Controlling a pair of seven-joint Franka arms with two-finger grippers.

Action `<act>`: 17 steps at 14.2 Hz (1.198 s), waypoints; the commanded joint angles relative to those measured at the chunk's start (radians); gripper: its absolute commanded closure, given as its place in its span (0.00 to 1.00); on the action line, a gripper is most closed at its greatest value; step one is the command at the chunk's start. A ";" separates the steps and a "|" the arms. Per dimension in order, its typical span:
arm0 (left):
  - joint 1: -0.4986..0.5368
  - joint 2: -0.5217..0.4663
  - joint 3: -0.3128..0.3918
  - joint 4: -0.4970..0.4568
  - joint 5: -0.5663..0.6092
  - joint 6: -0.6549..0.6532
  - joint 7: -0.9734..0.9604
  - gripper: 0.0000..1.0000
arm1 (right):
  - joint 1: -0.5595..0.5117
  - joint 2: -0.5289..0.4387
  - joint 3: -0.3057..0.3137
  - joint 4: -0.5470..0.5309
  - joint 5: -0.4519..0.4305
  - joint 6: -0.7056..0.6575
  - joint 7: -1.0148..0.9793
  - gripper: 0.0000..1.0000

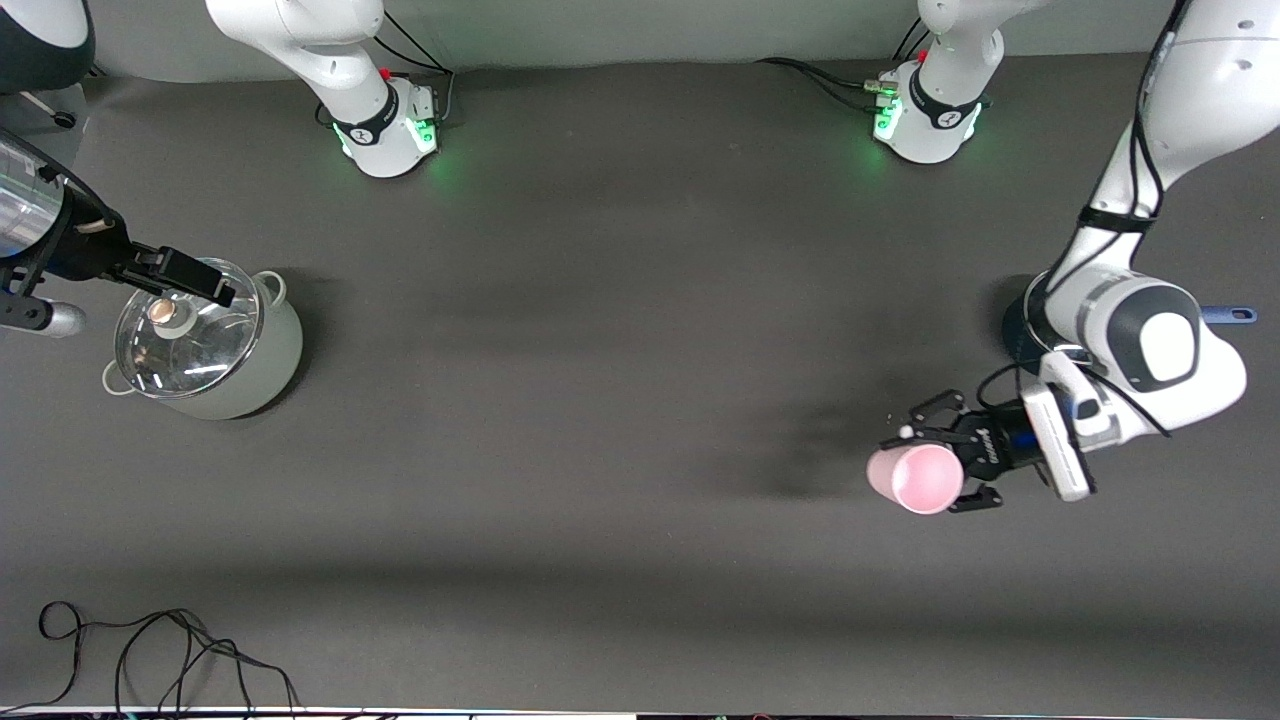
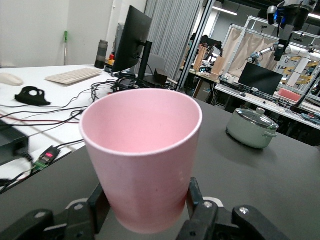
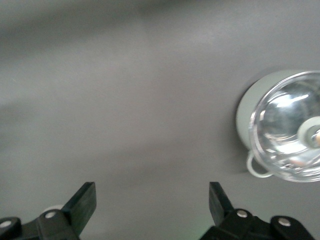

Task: Transfer pink cup from left to right arm
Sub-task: 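Carry the cup toward the middle while the right gripper approaches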

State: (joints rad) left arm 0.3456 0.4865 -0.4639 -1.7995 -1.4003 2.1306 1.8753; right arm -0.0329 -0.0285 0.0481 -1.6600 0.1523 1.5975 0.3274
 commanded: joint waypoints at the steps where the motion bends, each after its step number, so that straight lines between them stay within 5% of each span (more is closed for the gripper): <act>1: 0.000 -0.052 -0.091 -0.058 -0.048 0.093 0.008 0.78 | 0.017 0.048 -0.001 0.084 0.103 -0.002 0.140 0.00; 11: -0.005 -0.069 -0.596 -0.040 -0.167 0.771 0.042 0.79 | 0.289 0.254 -0.001 0.356 0.127 -0.001 0.758 0.00; 13: -0.023 -0.068 -0.654 -0.032 -0.187 0.897 0.042 0.78 | 0.346 0.298 -0.001 0.414 0.121 0.008 0.896 0.00; 17: -0.109 -0.060 -0.665 -0.008 -0.200 1.058 0.036 0.78 | 0.453 0.317 -0.002 0.439 0.118 0.108 1.111 0.00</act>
State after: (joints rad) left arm 0.2714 0.4432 -1.1384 -1.8220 -1.5658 3.1378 1.8941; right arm 0.3772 0.2641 0.0574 -1.2713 0.2691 1.6743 1.3281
